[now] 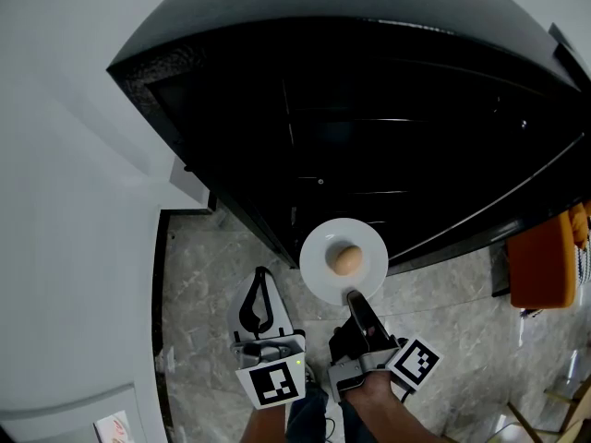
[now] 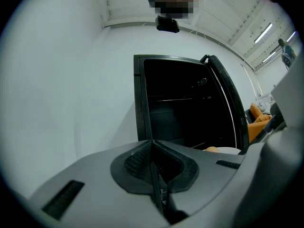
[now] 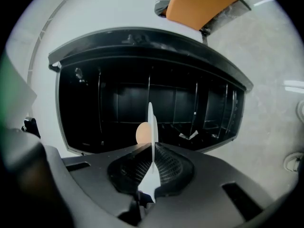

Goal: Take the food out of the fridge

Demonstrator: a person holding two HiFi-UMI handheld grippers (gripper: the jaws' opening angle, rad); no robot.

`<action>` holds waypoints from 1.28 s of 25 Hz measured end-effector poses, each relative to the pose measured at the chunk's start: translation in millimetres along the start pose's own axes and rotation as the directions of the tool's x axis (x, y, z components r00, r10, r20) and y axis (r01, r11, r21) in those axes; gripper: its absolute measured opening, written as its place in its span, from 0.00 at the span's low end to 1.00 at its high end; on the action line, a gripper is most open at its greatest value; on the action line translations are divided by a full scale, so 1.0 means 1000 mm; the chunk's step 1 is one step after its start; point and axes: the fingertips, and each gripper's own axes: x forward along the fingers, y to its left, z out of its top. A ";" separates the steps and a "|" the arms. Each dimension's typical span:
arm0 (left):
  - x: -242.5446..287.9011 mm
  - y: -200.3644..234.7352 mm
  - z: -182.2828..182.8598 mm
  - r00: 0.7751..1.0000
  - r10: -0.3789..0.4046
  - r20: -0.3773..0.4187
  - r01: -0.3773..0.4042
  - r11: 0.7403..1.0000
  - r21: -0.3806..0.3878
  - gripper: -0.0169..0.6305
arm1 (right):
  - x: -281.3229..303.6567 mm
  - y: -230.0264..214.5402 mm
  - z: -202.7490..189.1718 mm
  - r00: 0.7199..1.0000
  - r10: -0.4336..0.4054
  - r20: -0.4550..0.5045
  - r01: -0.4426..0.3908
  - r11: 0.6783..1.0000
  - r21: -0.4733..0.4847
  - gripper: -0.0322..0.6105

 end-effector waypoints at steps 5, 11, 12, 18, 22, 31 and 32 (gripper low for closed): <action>-0.011 -0.003 -0.014 1.000 0.001 -0.025 -0.001 1.000 -0.007 0.05 | -0.032 -0.010 -0.001 0.998 -0.060 0.016 0.060 0.998 0.009 0.10; -0.019 -0.008 -0.024 0.999 0.000 -0.045 -0.001 1.000 -0.021 0.05 | -0.051 -0.009 -0.011 0.996 -0.083 -0.008 0.083 0.996 0.012 0.10; -0.021 -0.009 -0.025 0.999 -0.001 -0.047 0.000 1.000 -0.022 0.05 | -0.052 -0.008 -0.012 0.996 -0.083 -0.011 0.083 0.996 0.013 0.10; -0.028 -0.011 -0.022 0.999 -0.005 -0.054 0.003 1.000 -0.022 0.05 | -0.057 0.002 -0.012 0.996 -0.088 -0.007 0.088 0.996 0.014 0.10; -0.035 -0.014 -0.011 0.998 -0.012 -0.063 0.009 0.999 -0.034 0.05 | -0.062 0.014 -0.007 0.996 -0.088 0.012 0.087 0.996 0.018 0.10; -0.054 -0.020 0.048 0.996 -0.044 -0.079 0.040 0.998 -0.049 0.05 | -0.079 0.082 -0.009 0.998 -0.053 0.015 0.053 0.998 0.017 0.10; -0.056 -0.022 0.057 0.996 -0.048 -0.073 0.045 0.998 -0.043 0.05 | -0.082 0.089 -0.009 0.998 -0.053 0.013 0.053 0.998 0.020 0.10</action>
